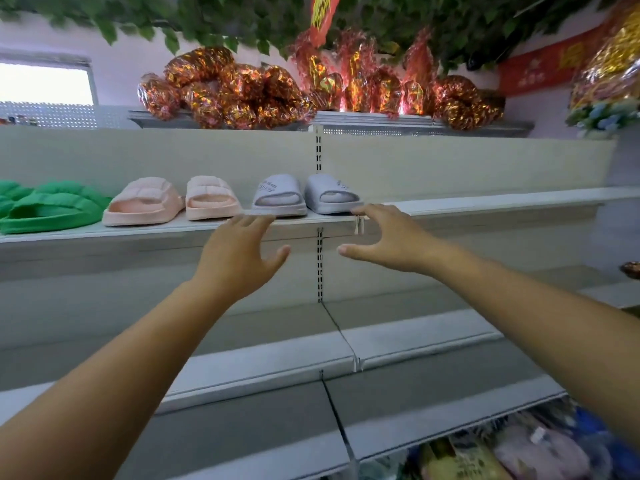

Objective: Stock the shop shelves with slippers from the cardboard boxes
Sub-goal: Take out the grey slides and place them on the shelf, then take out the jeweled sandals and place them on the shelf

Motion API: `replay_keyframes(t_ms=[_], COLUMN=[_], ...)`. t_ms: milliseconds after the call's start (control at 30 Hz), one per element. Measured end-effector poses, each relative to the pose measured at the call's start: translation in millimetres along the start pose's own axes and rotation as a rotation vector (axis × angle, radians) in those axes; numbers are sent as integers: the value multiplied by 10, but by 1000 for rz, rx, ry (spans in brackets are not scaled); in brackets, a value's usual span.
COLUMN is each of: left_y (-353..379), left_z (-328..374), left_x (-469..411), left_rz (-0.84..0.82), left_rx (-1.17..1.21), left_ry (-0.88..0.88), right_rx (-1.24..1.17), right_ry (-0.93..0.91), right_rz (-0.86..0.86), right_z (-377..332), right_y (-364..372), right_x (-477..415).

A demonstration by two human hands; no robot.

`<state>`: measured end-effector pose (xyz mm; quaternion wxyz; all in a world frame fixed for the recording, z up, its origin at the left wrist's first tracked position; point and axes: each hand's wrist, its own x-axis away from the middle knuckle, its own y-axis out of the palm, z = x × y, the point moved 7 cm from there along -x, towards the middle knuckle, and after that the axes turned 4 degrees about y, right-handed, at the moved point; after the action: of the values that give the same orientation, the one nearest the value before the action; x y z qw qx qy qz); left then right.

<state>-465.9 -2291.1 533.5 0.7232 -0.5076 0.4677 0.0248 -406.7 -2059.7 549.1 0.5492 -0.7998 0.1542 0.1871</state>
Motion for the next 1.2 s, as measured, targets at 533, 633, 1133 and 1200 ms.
replay_keyframes(t_ms=[533,633,1133,1200], left_y=[216,206,-234,-271], left_z=[14,-36,-216,-327], left_x=[2454,3088,6039,6298], left_rz=[-305,-373,-655,-690], left_rx=[-7,-44,-80,-81], left_ry=[-39,-111,-703,-750], right_rx=[21,12,-70,-72], right_ry=[-147,-193,-327,-329], right_rz=[-284,-406,-899,-931], right_z=[-642,-780,-1401,-1548], right_y=[1521,1922,3701,3904], right_x=[1892,2287,3987,4088])
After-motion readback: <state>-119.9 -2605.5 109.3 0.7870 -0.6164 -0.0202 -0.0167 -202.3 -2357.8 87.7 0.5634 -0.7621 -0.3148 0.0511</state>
